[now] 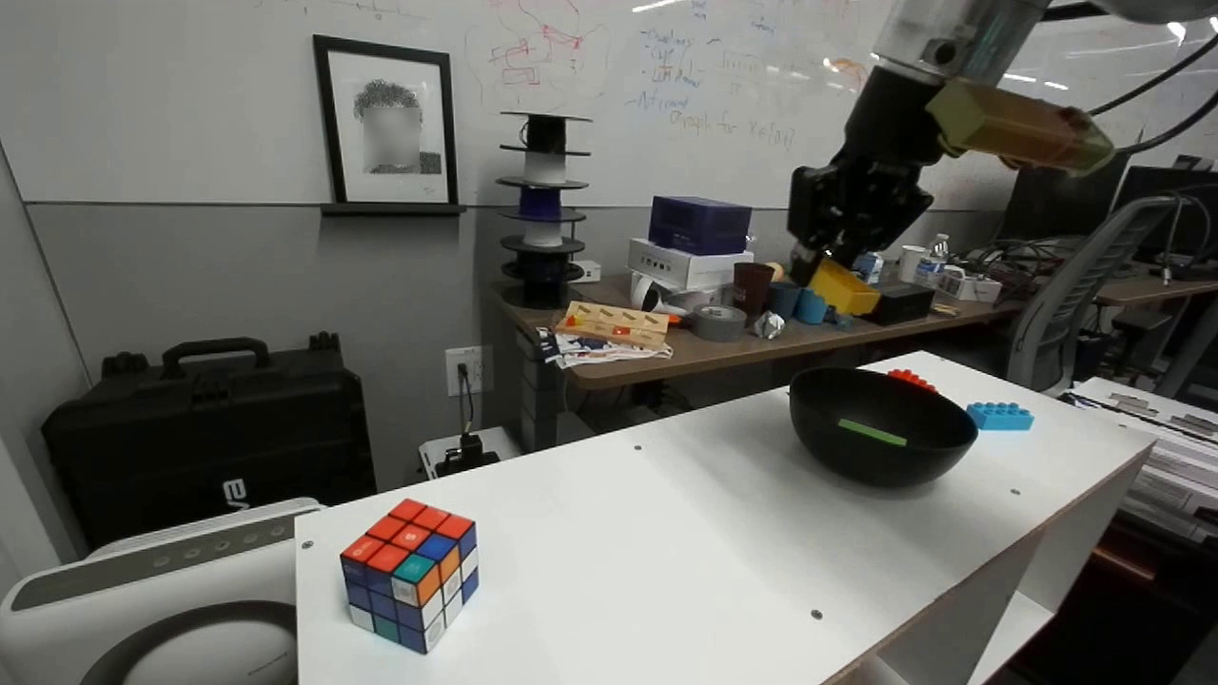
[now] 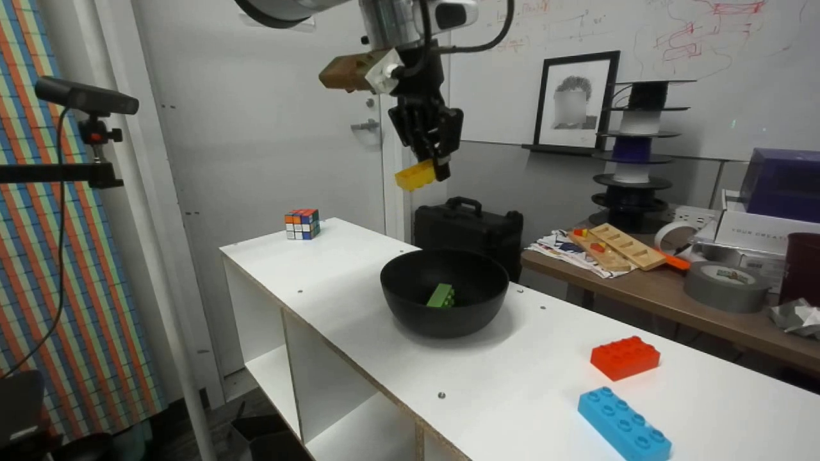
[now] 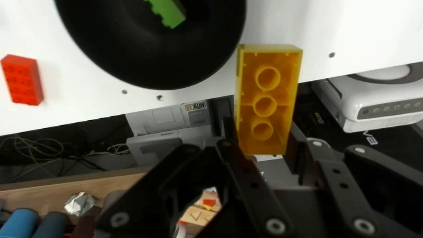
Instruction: Put the blocks on the counter in the bowl
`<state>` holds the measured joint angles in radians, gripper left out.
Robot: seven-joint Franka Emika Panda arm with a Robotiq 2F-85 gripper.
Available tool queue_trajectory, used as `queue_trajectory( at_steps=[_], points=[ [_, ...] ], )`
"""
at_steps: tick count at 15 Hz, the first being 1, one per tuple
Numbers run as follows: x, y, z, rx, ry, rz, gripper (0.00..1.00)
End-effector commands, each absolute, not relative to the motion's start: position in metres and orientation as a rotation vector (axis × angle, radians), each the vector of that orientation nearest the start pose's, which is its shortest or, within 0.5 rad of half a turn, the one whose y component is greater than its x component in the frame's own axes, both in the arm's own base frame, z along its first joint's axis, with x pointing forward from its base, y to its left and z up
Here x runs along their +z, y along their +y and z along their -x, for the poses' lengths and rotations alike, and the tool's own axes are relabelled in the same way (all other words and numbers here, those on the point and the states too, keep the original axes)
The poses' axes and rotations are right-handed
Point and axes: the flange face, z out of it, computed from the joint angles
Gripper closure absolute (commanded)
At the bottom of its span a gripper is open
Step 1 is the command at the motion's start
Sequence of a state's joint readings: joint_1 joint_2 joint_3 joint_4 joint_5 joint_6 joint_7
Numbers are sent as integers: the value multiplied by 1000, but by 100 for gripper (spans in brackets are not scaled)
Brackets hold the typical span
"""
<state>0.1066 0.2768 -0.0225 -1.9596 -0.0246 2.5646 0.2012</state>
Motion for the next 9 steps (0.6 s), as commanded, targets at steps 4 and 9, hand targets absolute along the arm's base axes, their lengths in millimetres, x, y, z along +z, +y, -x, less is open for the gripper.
queue_trajectory(
  at_steps=[4,9],
  points=[
    [327,-26,-614,-516,197,3060,89],
    [276,-18,-608,-472,120,3116,89]
  ],
)
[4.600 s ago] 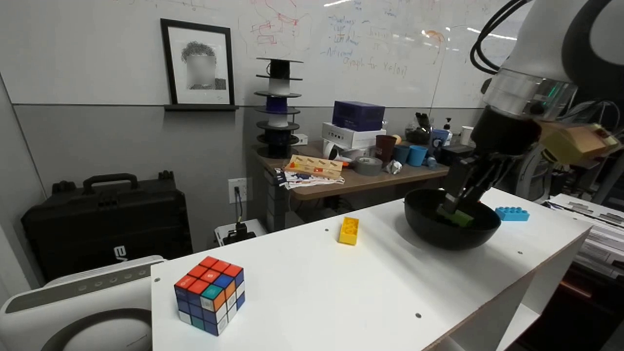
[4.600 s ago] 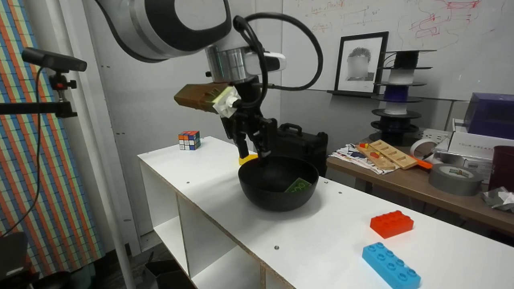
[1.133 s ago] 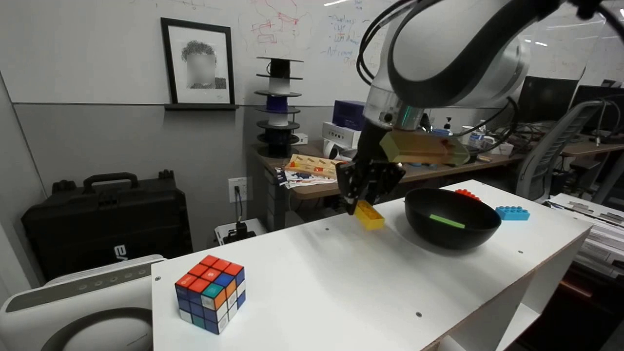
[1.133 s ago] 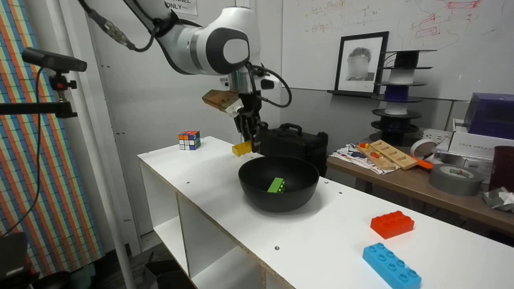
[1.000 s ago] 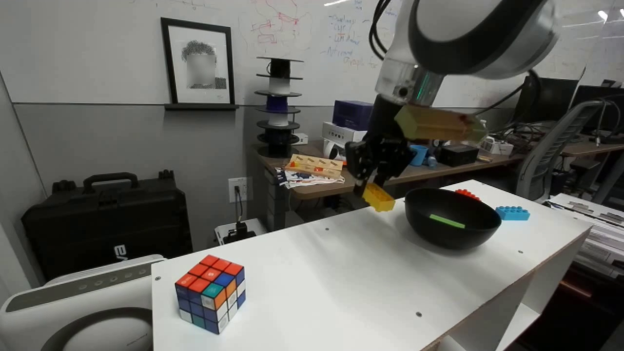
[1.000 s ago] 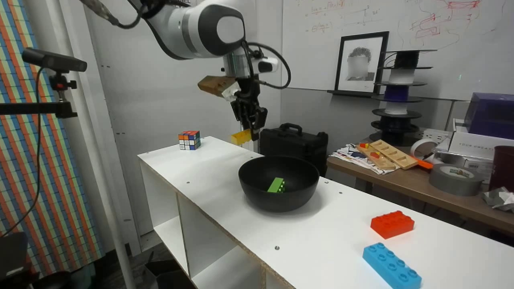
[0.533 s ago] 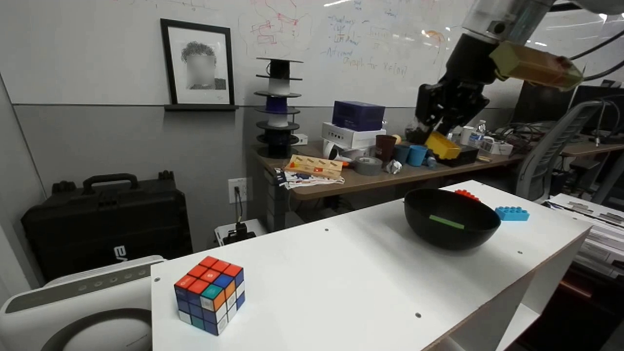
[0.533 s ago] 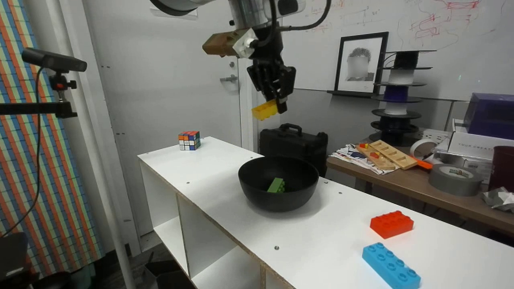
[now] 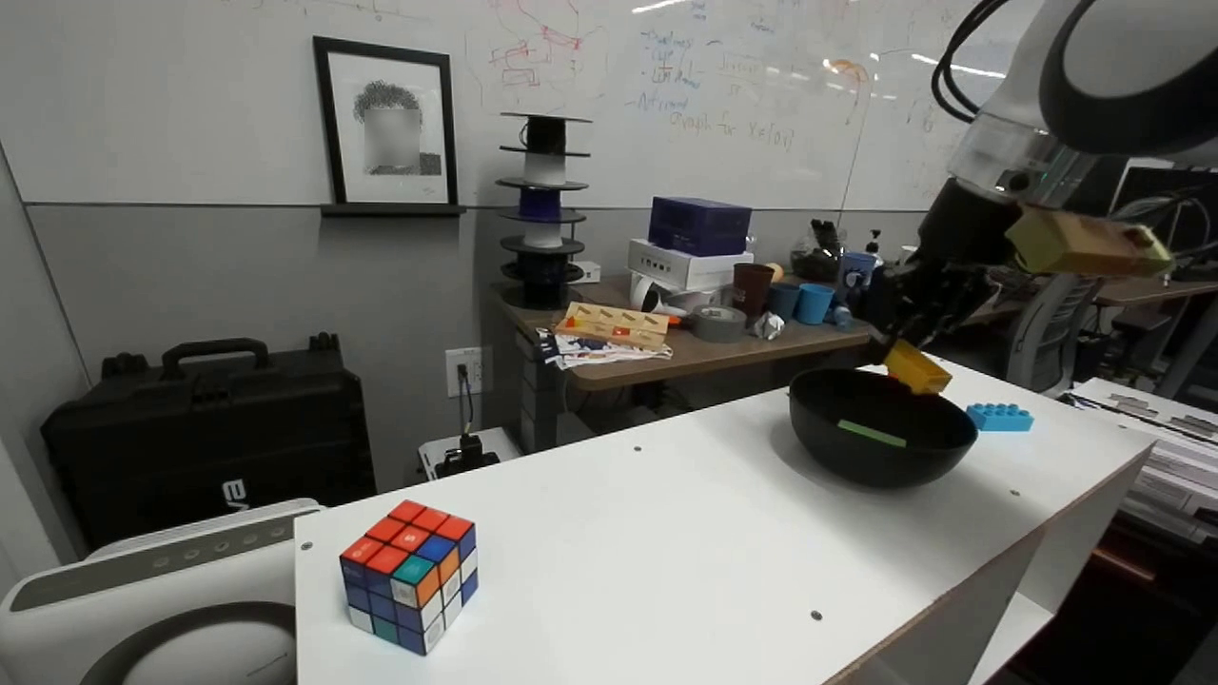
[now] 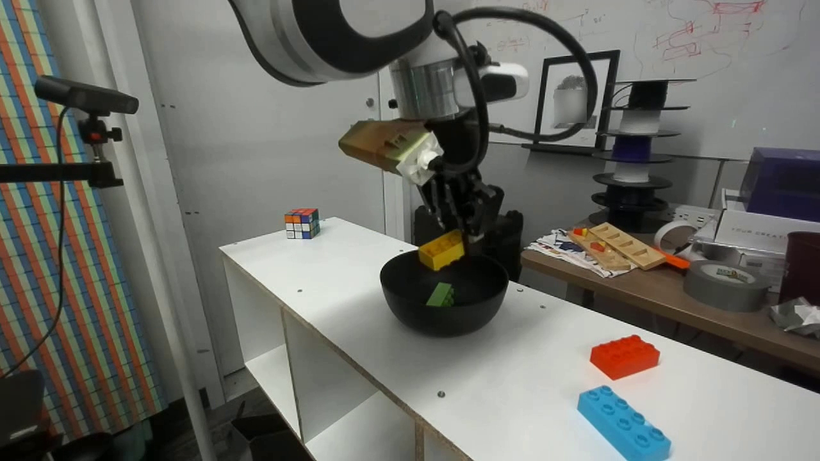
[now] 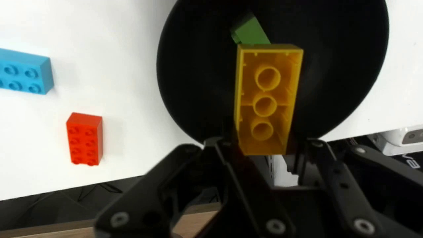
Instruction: Put the blocks on the counter in the bowl
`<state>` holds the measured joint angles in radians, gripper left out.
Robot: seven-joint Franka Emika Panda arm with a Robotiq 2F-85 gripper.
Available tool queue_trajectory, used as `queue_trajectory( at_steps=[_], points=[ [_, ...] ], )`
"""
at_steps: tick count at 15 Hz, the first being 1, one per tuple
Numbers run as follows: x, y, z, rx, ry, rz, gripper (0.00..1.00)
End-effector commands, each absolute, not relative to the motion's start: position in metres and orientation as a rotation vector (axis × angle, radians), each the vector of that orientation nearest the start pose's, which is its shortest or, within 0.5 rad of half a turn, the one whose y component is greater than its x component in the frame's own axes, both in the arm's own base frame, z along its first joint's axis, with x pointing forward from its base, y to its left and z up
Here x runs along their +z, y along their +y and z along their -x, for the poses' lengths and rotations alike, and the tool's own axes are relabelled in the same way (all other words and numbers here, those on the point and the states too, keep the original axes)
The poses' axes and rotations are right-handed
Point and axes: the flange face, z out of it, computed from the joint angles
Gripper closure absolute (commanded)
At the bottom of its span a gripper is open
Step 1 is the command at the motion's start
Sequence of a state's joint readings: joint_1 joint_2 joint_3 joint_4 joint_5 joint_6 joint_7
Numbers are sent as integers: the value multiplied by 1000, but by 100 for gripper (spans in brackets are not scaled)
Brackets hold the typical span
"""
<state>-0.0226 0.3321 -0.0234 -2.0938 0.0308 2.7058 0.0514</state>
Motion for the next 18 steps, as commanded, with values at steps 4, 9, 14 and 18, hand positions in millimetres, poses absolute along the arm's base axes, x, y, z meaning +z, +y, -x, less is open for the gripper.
queue_trajectory(
  at_steps=[4,9,14,18],
  points=[
    [270,-12,-605,-498,33,3144,31],
    [313,-46,-595,-549,44,3114,0],
    [338,-126,-586,-498,12,3029,0],
    [327,-196,-579,-329,16,2935,0]
  ],
)
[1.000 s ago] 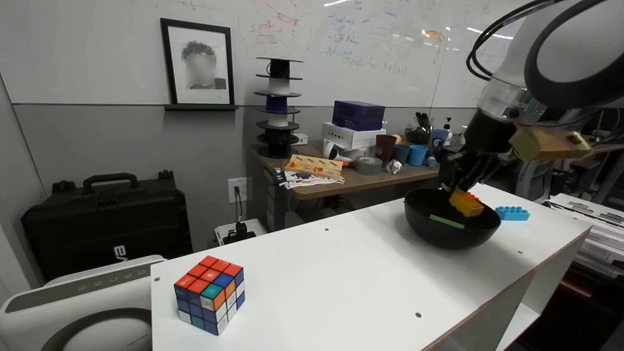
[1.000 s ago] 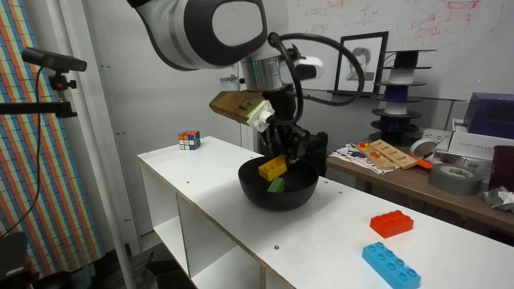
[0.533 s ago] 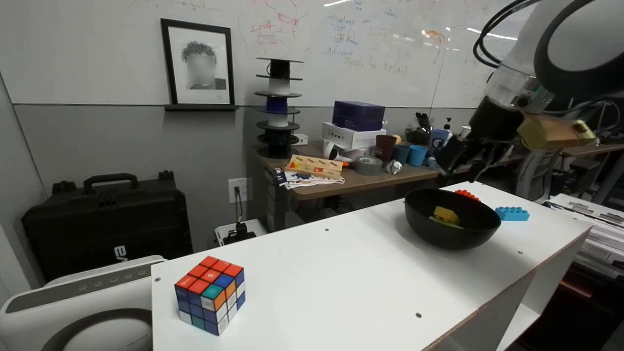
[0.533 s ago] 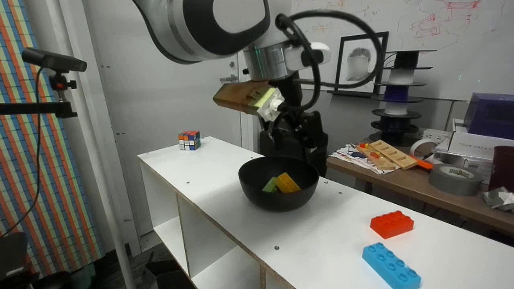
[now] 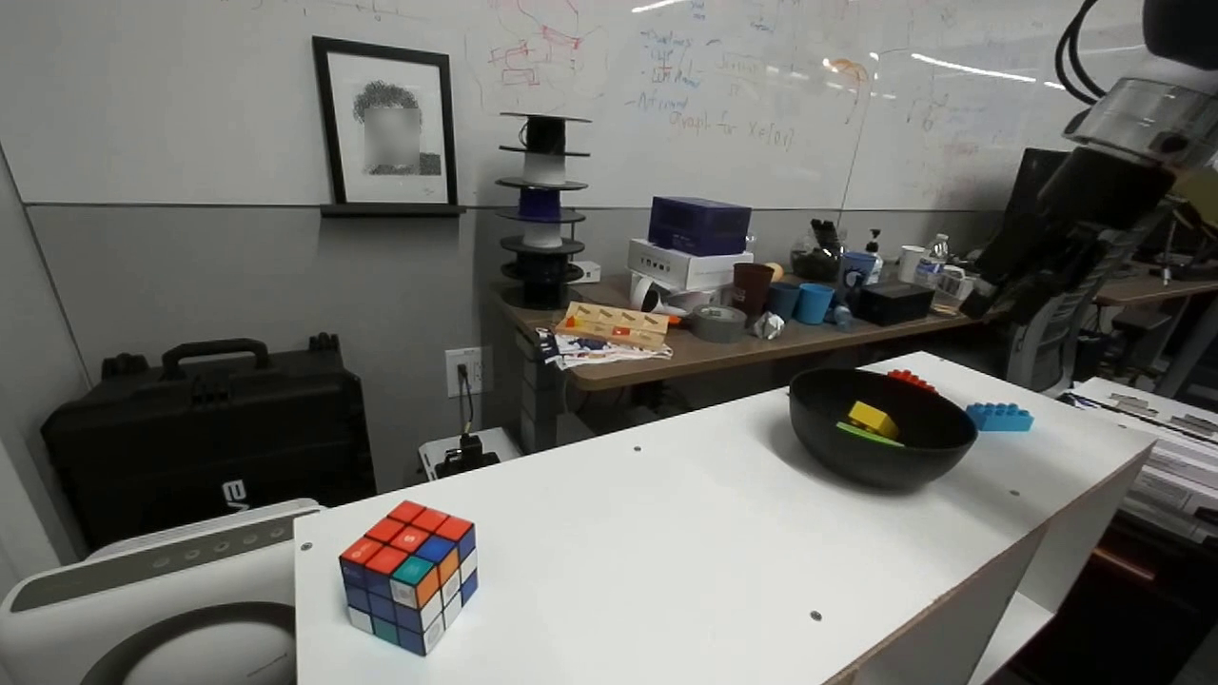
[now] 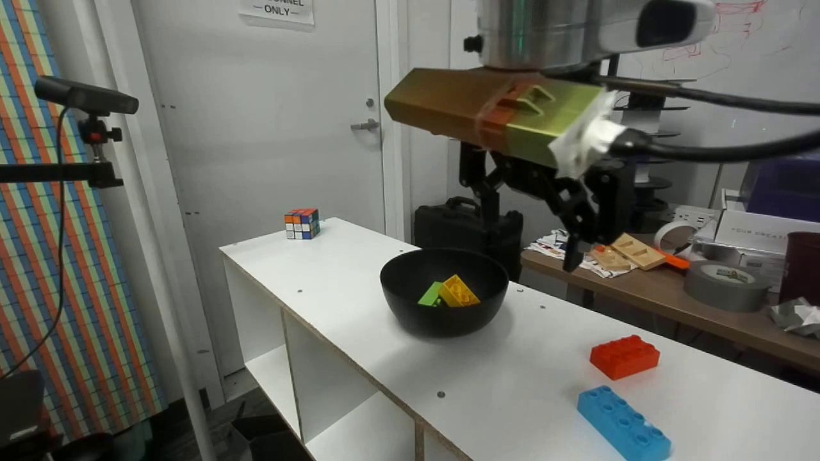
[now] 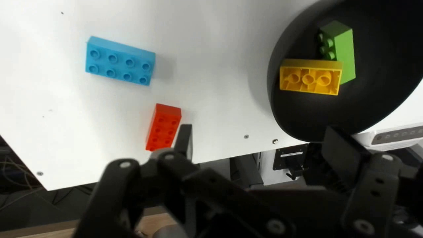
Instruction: Put the blocks on the counter in the bowl
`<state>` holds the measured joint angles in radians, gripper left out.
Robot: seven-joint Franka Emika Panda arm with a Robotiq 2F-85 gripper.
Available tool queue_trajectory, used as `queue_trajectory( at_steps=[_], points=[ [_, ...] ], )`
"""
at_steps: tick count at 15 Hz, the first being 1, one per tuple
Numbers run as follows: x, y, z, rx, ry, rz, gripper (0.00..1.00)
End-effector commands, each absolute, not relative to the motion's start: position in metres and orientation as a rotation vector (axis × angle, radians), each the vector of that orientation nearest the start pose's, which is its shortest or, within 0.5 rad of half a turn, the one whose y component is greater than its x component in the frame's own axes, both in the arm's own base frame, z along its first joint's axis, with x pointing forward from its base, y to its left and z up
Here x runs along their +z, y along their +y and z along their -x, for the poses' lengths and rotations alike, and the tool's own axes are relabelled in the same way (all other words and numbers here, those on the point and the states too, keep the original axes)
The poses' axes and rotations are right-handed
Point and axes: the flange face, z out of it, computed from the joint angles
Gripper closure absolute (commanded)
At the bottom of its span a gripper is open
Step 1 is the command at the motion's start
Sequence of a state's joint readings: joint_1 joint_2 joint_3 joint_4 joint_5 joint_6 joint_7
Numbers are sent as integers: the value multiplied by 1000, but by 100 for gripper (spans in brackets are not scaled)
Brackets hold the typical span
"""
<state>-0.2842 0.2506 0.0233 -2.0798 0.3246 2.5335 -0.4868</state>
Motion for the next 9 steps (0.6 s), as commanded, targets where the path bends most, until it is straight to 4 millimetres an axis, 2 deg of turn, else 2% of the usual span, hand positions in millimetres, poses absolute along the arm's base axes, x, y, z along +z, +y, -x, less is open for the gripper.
queue_trajectory(
  at_steps=[1,3,6,7,9],
  points=[
    [325,-211,-580,-285,30,2940,0],
    [320,-238,-582,-221,95,2964,0],
    [312,-262,-590,-207,199,2982,0],
    [308,-260,-609,-212,235,2991,0],
    [303,-258,-629,-224,314,3004,0]
  ],
)
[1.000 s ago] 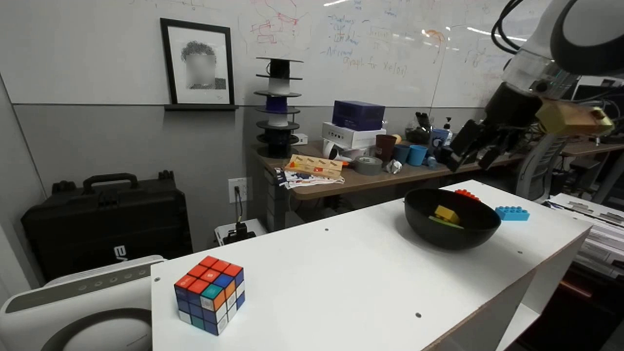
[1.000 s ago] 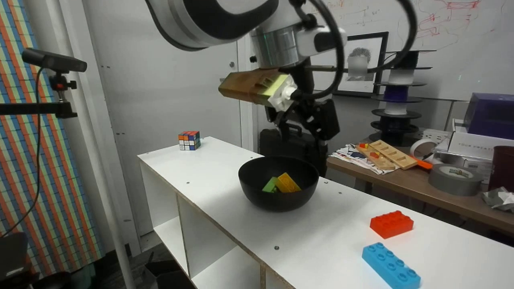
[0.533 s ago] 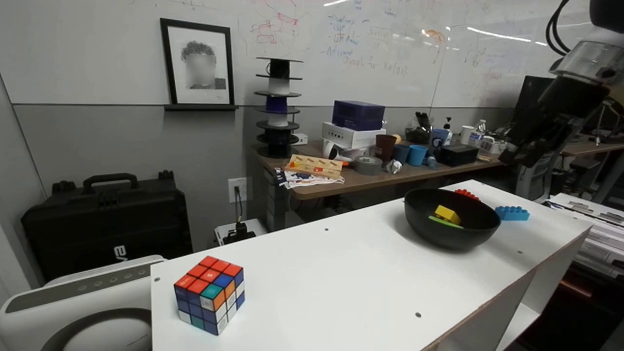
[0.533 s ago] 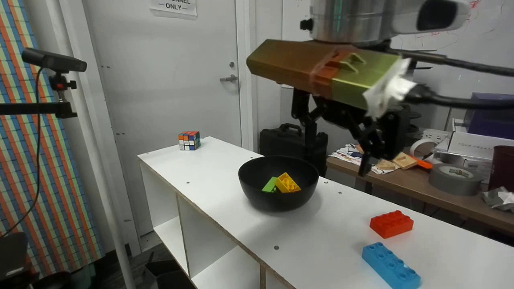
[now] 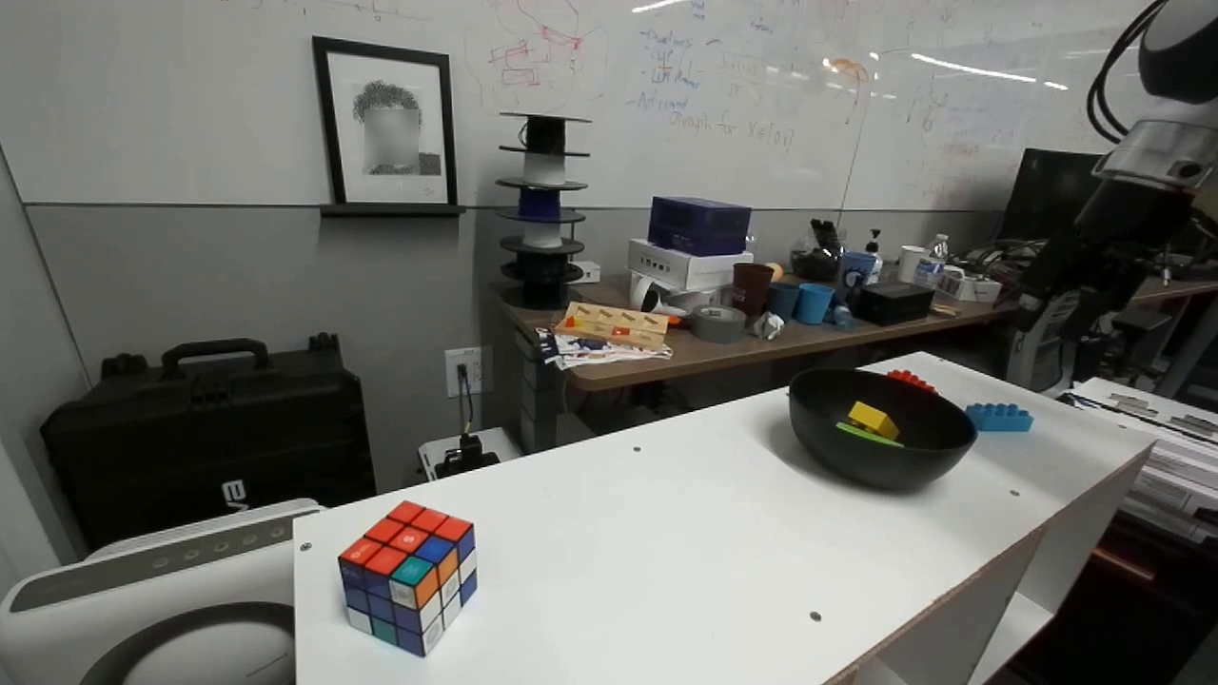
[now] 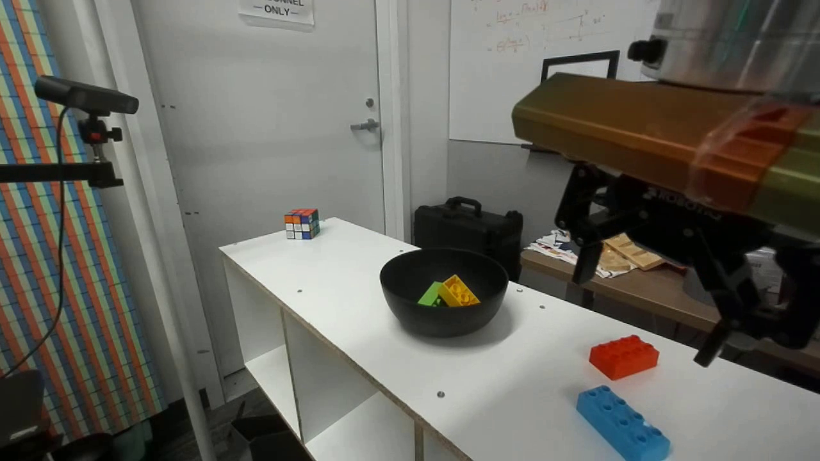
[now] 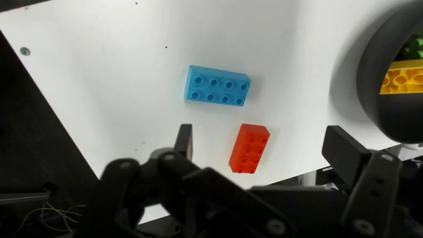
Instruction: Put the blocks on the counter in the bowl
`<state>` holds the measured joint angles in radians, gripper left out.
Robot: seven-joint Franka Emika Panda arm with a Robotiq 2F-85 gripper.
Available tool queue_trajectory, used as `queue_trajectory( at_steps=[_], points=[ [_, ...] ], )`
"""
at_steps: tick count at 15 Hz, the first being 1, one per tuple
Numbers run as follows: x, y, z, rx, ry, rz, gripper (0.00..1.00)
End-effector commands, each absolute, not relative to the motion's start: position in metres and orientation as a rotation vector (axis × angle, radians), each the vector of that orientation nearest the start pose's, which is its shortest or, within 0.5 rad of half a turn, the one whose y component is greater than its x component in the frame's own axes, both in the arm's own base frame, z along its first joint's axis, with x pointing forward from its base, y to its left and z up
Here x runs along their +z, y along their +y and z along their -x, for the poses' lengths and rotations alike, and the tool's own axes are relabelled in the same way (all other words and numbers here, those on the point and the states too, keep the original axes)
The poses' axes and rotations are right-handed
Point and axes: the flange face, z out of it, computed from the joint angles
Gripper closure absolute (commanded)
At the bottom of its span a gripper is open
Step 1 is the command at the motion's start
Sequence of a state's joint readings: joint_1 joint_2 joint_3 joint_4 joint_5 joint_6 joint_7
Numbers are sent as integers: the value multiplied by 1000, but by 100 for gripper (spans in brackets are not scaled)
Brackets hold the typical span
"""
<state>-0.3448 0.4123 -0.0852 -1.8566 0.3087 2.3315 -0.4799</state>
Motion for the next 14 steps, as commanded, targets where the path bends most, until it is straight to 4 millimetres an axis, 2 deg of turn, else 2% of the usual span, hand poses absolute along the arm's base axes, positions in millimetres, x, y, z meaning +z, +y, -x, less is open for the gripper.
queue_trajectory(
  at_steps=[1,4,7,10,14],
  points=[
    [300,-253,-644,-240,342,3005,0],
    [292,-234,-679,-223,388,3020,0],
    [277,-221,-700,-168,407,3059,0],
    [263,-220,-704,-84,408,3085,0],
    [253,-231,-704,-48,401,3093,0]
  ],
)
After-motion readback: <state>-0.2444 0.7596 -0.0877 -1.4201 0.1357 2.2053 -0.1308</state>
